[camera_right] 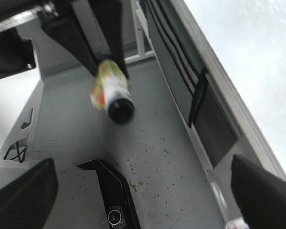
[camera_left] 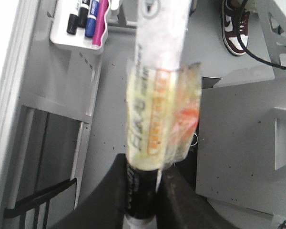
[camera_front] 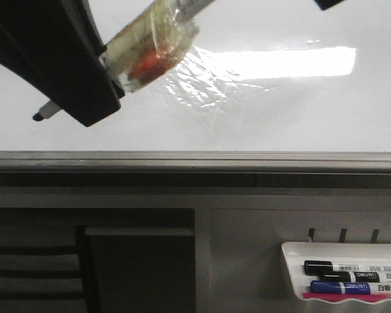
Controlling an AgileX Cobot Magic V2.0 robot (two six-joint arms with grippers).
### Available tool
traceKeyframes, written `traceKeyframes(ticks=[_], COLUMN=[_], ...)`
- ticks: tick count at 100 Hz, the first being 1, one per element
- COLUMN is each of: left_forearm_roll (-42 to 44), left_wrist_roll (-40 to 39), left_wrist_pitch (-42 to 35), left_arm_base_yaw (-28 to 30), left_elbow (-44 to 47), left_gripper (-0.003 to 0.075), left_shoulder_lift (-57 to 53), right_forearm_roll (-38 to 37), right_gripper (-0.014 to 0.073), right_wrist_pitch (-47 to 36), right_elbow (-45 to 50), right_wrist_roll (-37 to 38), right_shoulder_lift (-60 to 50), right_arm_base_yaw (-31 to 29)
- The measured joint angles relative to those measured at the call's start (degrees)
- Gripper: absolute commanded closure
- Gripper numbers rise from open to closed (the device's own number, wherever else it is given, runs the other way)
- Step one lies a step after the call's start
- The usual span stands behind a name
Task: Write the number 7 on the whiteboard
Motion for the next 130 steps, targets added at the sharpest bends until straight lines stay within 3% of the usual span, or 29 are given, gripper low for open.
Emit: traceKeyframes(ticks=[27,65,130], left_forearm_roll=[0.1,0.1,0.87], left_wrist_roll=[0.0,0.0,0.0], left_wrist_pitch=[0.38,0.48,0.4], left_arm_base_yaw=[0.0,0.0,0.0], left_elbow=[-0.09,-0.09,-0.09], left_gripper=[0.0741,0.0741,0.0741], left_shoulder_lift=[0.0,0.0,3.12], right_forearm_roll=[-0.92,-1.5,-3.96], right_gripper=[0.0142,0.0244,0.0281], right_wrist_pitch=[-1.56,-2.14,-2.57], right_elbow=[-6.03,-7.53,-7.53], right_wrist_roll=[-0.03,-0.03,-0.27], right_shoulder_lift=[6.75,11.14,13.9], right_arm_base_yaw=[8.28,9.46,9.56])
